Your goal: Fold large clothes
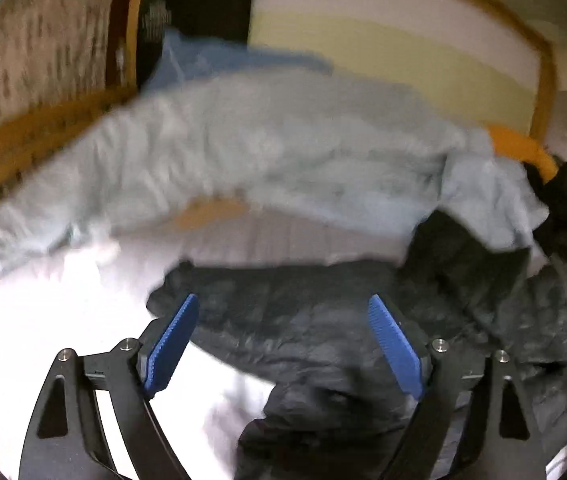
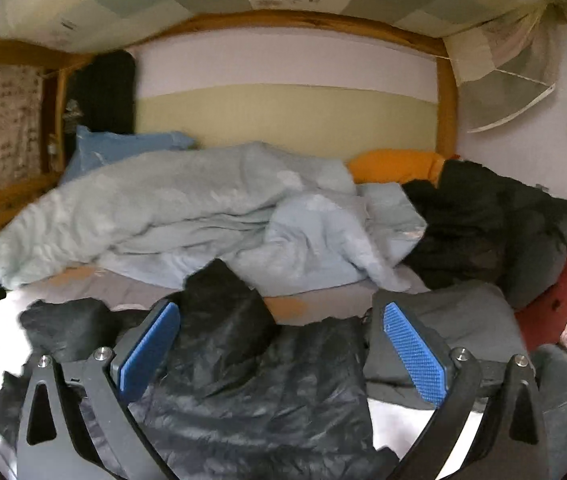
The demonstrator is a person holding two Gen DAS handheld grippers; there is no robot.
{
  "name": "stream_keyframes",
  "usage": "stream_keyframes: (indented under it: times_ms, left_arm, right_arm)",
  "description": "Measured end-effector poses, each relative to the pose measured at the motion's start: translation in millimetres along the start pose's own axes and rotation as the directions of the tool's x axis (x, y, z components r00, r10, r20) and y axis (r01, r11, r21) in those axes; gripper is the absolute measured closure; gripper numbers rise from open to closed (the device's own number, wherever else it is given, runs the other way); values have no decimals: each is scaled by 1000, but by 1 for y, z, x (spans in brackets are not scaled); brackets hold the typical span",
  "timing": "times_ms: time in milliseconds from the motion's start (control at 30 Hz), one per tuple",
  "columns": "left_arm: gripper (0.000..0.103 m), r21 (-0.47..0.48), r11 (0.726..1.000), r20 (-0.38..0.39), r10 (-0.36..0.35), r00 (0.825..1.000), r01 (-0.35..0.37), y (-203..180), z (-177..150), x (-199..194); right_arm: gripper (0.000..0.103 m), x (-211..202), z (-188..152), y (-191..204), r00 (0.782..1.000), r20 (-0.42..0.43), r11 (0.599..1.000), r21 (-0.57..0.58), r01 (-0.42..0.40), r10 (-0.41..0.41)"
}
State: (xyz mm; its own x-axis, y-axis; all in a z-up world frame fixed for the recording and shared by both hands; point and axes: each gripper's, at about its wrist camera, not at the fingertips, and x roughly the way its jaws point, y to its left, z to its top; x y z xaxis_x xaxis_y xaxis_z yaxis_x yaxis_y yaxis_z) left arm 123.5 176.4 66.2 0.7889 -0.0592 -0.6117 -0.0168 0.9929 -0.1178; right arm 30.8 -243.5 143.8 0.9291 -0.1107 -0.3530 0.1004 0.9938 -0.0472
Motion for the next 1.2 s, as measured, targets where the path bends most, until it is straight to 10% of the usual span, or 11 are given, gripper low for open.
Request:
stream_keyframes:
  times_ms: [167,633,700,833,967,1033,1100,1200]
  left_arm:
    - [19,-91,992,-237,-112,965,93,13,-9,56]
    - [18,152,984,-365,-30,930,92,-59,-29,107]
    - [30,163,984,-390,3,921,66,-55,-35,116]
    - [101,75,997,-380,51,924,-25,-26,-28,120]
    - [102,-45,988,-276,133,952,-151,18,-2,92]
    - [103,21,939,-186,340,922,-342,32,8,75]
    - [103,42,855,-125,517,847,-517,53,15,64]
    - [103,-80,821,-183,546,818,-566,96,18,55]
  right_arm:
    - [0,41,7,22,991,-46,992,15,-128,129]
    - [2,74,-14,20,951,-234,972,-64,-224,204]
    - [3,74,-15,19,948,-246,971,-76,-225,200]
    - [3,81,-19,21,937,-285,973,-51,-226,203]
    - [3,88,-27,27,930,-317,974,-66,-215,184]
    - [3,95,-34,30,926,-347,975,-102,-195,149]
    - [3,111,-47,32,907,-410,975,-145,-168,95]
    - [3,139,-69,21,855,-511,983,-101,-154,82]
